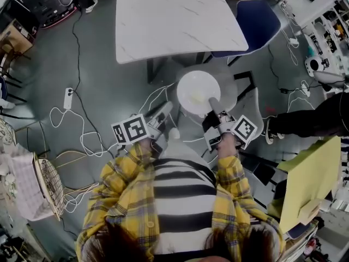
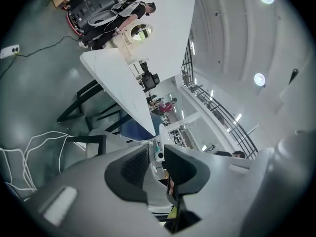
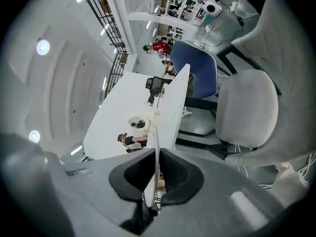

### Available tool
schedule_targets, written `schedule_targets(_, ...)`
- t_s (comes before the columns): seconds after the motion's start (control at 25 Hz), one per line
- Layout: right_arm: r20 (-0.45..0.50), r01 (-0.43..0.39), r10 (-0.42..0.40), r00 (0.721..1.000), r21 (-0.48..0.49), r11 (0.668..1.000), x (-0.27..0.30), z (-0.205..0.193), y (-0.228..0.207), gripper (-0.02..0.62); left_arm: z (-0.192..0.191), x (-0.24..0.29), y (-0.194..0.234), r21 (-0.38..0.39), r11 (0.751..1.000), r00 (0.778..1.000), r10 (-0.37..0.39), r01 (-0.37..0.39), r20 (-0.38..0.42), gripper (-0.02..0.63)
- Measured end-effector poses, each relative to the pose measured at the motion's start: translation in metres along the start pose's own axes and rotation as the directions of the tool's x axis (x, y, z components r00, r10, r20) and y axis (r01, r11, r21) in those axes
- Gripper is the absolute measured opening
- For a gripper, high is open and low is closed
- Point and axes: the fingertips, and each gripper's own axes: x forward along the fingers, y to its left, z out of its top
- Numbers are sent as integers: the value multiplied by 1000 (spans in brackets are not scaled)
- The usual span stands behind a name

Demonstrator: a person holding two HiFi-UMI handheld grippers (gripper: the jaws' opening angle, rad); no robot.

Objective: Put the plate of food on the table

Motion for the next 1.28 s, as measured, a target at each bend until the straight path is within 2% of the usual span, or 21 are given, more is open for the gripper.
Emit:
schedule_targets(0.52, 12, 4, -4, 1000, -12, 1000, 64, 79, -2, 17, 45, 91, -3, 35, 999, 999, 11, -10, -30, 86)
schedule_targets(0.8, 37, 21, -20, 999, -12, 1000, 102, 107, -4, 17, 74, 131, -1, 37, 999, 999, 2, 0, -50, 84)
schedule_targets(1.08, 60, 44, -43, 997, -27, 999, 135, 127, 0, 17, 103, 159, -1, 70, 998, 996, 5, 1, -87, 84)
schedule_targets(1.28, 82, 49, -50, 995, 11, 999, 171, 140, 0, 17, 126, 183, 10, 72, 997, 992, 19, -10, -128, 84)
